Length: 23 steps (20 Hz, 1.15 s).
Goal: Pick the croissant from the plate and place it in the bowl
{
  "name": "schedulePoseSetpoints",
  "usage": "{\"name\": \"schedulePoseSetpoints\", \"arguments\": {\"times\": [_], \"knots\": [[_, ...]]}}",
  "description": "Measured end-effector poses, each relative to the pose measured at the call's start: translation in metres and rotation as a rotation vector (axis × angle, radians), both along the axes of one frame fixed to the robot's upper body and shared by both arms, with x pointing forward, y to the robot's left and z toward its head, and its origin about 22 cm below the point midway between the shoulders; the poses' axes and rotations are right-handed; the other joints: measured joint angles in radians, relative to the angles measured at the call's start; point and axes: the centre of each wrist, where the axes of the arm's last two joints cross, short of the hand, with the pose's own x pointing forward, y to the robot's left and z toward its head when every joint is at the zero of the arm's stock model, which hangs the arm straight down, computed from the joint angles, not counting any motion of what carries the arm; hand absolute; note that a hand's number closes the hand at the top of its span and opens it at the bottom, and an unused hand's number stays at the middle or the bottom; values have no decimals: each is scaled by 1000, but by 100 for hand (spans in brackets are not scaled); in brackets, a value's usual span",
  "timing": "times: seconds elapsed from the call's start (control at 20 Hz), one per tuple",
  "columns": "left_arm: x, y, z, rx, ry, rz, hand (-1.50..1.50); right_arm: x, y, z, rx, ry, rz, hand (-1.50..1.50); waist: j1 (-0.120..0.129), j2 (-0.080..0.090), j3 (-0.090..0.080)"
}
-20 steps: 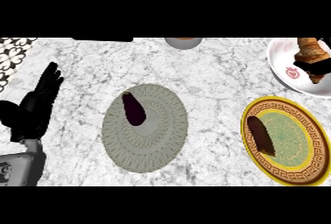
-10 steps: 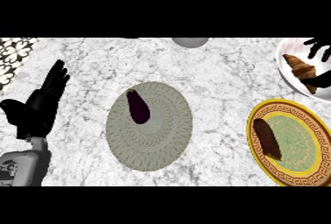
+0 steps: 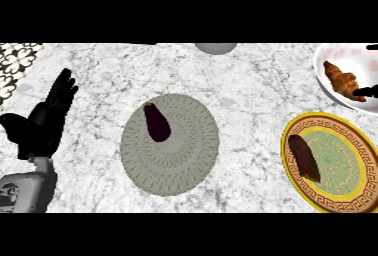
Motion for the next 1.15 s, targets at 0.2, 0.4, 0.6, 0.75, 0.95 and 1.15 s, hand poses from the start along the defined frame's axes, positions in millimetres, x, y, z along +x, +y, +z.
{"name": "schedulePoseSetpoints", "arguments": {"times": [0.2, 0.4, 0.6, 0.75, 0.95, 1.15], "knots": [[-1, 2, -1, -3, -5, 3, 0, -10, -19, 9, 250, -52, -26, -150, -6, 2, 0], [-1, -2, -2, -8, -9, -2, 0, -32, -47, 15, 360, -47, -60, -150, -5, 8, 2], [0, 0, 1, -8, -14, 6, 0, -55, -74, 20, 390, -15, -100, -150, -9, 10, 4], [-2, 4, 0, -6, -11, 9, 0, -72, -91, 25, 413, 0, -127, -150, -11, 11, 5], [-3, 4, -2, -16, -3, 10, 0, -85, -103, 29, 459, 28, -131, -150, -17, 10, 8], [-3, 9, -2, -14, -9, 15, 0, -93, -110, 33, 498, 19, -133, -150, -19, 9, 9]]}}
